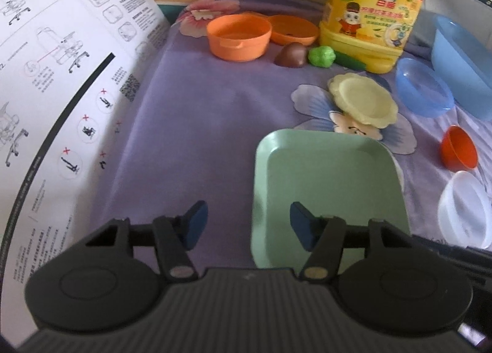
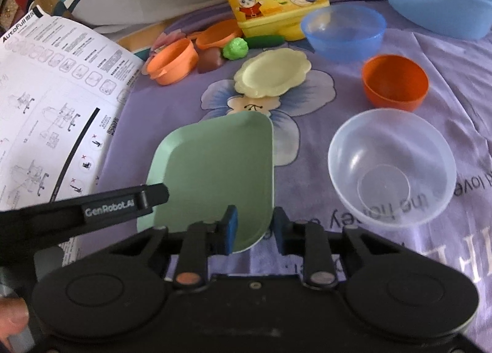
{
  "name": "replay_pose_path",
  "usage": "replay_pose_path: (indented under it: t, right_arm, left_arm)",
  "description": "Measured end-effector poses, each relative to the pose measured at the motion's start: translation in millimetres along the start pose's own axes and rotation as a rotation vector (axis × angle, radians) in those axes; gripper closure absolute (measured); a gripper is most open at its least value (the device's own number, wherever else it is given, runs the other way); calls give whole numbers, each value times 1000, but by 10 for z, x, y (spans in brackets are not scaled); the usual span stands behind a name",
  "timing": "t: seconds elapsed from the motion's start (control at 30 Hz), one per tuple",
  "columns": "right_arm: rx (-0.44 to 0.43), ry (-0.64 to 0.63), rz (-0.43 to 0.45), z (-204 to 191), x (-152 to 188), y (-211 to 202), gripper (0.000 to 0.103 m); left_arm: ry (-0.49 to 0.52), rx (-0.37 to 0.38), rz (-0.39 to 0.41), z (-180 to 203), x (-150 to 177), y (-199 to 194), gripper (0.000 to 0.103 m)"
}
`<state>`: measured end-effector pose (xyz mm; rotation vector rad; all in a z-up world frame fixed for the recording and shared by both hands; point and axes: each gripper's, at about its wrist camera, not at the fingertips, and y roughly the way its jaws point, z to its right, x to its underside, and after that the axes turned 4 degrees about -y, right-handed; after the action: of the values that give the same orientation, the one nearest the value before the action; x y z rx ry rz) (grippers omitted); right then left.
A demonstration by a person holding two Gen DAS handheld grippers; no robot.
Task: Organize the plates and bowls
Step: 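Close both grippers on the rim of the pale green square plate, then carry the green square plate with both grippers and lower it into the white plate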
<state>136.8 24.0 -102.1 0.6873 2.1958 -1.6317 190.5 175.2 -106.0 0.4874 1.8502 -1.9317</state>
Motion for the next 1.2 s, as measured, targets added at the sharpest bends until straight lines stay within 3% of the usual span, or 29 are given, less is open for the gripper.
replay_pose_path:
  t: [0.23,0.3,0.43,0.47,0.77,1.2]
  right_arm:
    - [47,0,31,-86,-209,142,77]
    - [58,-6,26,-102,-243,214,76]
    - [63,-18,34,-145,-251,274,76]
    - [58,-22,32,-156,-251,282,76]
    - [29,-46,35,-168,-236,145,77]
    - [-28,-119,82,-237,-73,-482,77]
  left_arm:
    - [-14,2,-20,-69,-61,102,45]
    - [-13,6,-23,-65,-59,123,50]
    - [6,49,-13,2,-35,124,81]
    - [14,53,-11,32,-31,119,83]
    - [38,-7,21,119,13,-49,83]
    - [25,9,99,68,262,-778,83]
